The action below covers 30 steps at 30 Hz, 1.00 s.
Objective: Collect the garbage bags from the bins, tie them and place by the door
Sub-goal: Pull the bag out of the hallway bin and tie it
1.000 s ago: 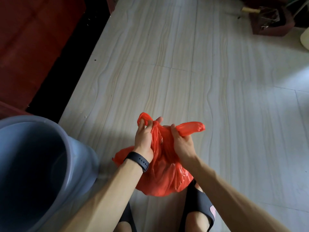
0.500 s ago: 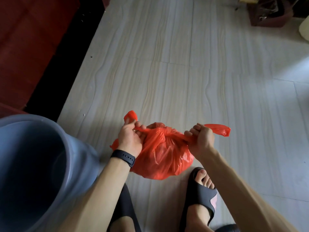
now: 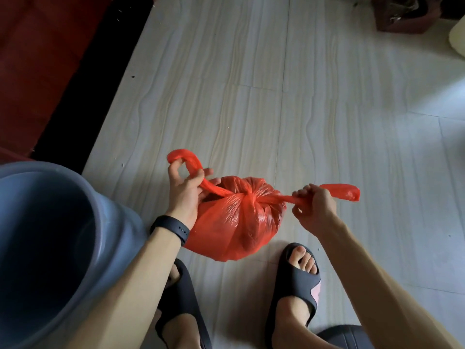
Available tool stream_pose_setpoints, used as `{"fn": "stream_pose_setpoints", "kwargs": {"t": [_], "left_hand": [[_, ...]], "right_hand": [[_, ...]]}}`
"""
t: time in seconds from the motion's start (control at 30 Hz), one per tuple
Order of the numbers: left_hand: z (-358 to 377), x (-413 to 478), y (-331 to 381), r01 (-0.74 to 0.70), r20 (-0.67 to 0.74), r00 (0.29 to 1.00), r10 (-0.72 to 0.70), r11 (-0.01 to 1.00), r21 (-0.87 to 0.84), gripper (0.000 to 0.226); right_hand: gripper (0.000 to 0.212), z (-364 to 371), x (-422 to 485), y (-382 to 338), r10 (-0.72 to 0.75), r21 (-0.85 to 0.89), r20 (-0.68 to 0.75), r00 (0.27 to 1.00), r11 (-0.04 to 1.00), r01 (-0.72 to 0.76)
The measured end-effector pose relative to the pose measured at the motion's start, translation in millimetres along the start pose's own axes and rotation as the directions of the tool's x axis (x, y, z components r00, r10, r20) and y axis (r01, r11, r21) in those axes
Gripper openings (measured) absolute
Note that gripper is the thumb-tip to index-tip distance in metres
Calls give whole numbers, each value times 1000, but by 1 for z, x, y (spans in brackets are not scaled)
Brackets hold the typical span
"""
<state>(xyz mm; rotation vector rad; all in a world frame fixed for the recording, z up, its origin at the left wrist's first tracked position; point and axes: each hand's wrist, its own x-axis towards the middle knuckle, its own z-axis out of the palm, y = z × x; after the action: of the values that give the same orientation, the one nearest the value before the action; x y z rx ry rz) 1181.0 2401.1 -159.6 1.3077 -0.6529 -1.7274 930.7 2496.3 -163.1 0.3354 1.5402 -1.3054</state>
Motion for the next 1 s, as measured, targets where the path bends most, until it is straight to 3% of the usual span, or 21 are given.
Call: {"fn": "stream_pose_setpoints", "kwargs": {"t": [0.1,0.23,0.37,0.47,0.53,0.63,0.73,0.77,0.83,0.9,0.93,1.0], "left_hand": [[8,4,-1,-2,-105,995,0,1000,-18,51],[2,3,-19,76,-281,959,-19,978,193,64],[-8,-19,-32,81,-68,996,-57,900,428,72],[-15,-38,-40,49,86,991,-106,862,504,75],[-20,-46,-43,-6,163,981,-110,812,584,97],[-23,-58,-49,-191,259,966,-13,642,743,117],[-32,-67,-61,-392,405,912,62,420,819,126],[-37,-66,-65,-438,441,895,66,324,839,123],[-46,-66,-73,-505,501,863,71,158,848,104],[-50,-66,-75,-564,554,825,109,107,819,81],[-49,-66,-75,-597,582,801,139,102,796,72],[-41,-61,-70,-652,627,753,198,95,752,62]], "right_hand": [[21,1,-2,2,-5,50,142,990,999,-3],[69,-7,-4,30,8,54,115,993,998,-15],[72,-22,-2,51,-19,62,1,1000,998,19],[67,-31,-2,63,-70,-57,-33,997,996,68],[81,-34,-9,73,-78,-148,-16,997,986,74],[102,-37,-23,82,-142,-338,50,989,929,150],[117,-42,-33,92,-301,-592,221,928,715,373],[115,-44,-34,96,-333,-691,277,901,582,427],[86,-50,-38,105,-389,-807,416,822,260,531],[45,-51,-43,109,-432,-758,582,689,18,652],[35,-49,-44,108,-458,-722,633,624,-59,689],[34,-39,-44,102,-519,-693,644,562,-84,716]]}}
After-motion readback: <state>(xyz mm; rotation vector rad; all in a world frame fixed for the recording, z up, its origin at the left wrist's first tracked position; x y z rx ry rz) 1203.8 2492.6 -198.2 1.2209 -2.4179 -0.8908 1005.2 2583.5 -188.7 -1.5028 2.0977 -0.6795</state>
